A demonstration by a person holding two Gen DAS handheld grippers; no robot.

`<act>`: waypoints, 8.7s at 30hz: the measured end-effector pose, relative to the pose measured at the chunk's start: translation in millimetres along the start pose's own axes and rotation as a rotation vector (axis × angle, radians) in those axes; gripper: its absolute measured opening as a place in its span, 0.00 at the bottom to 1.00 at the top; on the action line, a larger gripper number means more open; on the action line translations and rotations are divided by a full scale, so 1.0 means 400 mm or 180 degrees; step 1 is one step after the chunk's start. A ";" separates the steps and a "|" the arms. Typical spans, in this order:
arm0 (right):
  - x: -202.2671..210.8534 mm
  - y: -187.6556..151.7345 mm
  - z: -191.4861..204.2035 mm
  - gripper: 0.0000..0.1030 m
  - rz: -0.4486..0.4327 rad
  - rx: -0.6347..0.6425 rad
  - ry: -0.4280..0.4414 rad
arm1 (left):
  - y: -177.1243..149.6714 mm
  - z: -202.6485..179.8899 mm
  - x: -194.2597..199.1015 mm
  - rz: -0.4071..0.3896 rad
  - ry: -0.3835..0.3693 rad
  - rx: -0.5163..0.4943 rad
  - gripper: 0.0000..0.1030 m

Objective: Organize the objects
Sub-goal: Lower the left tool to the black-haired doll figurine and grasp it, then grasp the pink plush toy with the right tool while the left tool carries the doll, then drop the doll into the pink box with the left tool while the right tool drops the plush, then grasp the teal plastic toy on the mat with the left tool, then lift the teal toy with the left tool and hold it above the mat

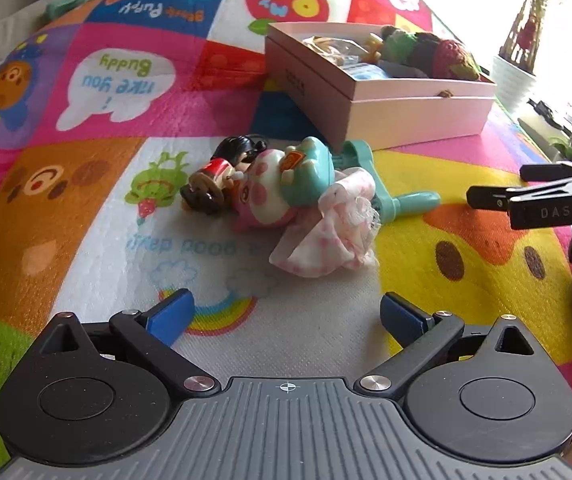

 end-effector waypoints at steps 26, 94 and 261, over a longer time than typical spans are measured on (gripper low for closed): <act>0.004 0.003 -0.002 1.00 -0.0033 -0.0052 0.0029 | 0.189 0.160 -0.118 -0.0312 -0.0343 0.0392 0.88; 0.328 0.069 0.094 0.45 -0.0878 0.0593 0.0468 | 0.128 0.021 0.223 -0.0756 -0.0692 0.0450 0.44; 0.116 -0.045 -0.077 1.00 -0.1036 -0.0978 0.0315 | 0.091 -0.256 -0.076 -0.0466 -0.0314 -0.0345 0.16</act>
Point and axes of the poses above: each gripper's, at about its wrist camera, not at the fingertips, and x roughly against the way its jaws point, z to its left, y to its top, the point moved 5 cm from there along -x, roughly the way its jaws point, and after that the axes turned 2 degrees about -x, right-handed, at the moved point
